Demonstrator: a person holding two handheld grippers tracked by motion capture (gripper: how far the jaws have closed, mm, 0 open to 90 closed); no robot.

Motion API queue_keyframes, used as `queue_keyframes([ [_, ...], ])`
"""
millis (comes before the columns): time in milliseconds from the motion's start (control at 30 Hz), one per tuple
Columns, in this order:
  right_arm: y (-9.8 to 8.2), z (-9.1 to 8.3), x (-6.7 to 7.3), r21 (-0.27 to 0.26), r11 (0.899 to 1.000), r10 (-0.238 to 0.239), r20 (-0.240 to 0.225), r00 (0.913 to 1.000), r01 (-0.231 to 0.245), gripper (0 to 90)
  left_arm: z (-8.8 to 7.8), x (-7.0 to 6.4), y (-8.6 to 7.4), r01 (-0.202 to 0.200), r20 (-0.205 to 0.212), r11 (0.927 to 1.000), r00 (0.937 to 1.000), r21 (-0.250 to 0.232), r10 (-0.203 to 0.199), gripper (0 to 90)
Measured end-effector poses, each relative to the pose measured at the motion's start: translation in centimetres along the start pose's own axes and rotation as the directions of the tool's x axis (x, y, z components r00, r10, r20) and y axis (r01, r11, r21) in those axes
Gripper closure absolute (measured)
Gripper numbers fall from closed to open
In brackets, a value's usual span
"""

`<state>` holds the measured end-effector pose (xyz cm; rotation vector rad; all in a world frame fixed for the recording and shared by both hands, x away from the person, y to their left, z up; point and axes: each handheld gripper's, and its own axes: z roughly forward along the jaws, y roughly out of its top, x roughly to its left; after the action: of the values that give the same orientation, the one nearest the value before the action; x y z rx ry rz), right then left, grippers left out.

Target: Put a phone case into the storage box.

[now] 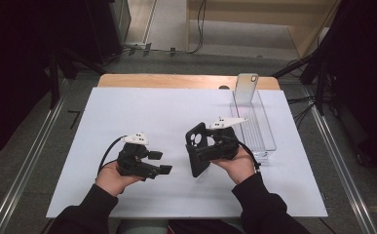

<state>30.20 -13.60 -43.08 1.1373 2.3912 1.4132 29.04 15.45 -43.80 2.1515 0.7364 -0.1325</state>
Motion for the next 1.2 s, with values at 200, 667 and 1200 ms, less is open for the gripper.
queue_keyframes([
  [200,0.1,-0.3,-0.2,0.000,1.000,0.001,-0.001,1.0000,-0.001,12.1,-0.8,0.1,-1.4,-0.008,-0.018,1.0000,0.9998,0.005,0.008,29.3],
  [667,0.5,-1.2,-0.9,-0.003,1.000,0.023,0.009,0.9997,-0.023,12.2,-1.9,0.9,-3.9,0.050,-0.088,0.9985,0.9949,0.023,-0.048,29.3],
  [1200,2.1,-3.9,-1.7,-0.050,0.998,0.050,0.062,0.9968,-0.047,12.2,-2.6,1.4,-4.5,0.109,-0.137,0.9940,0.9847,0.000,-0.108,29.3],
])
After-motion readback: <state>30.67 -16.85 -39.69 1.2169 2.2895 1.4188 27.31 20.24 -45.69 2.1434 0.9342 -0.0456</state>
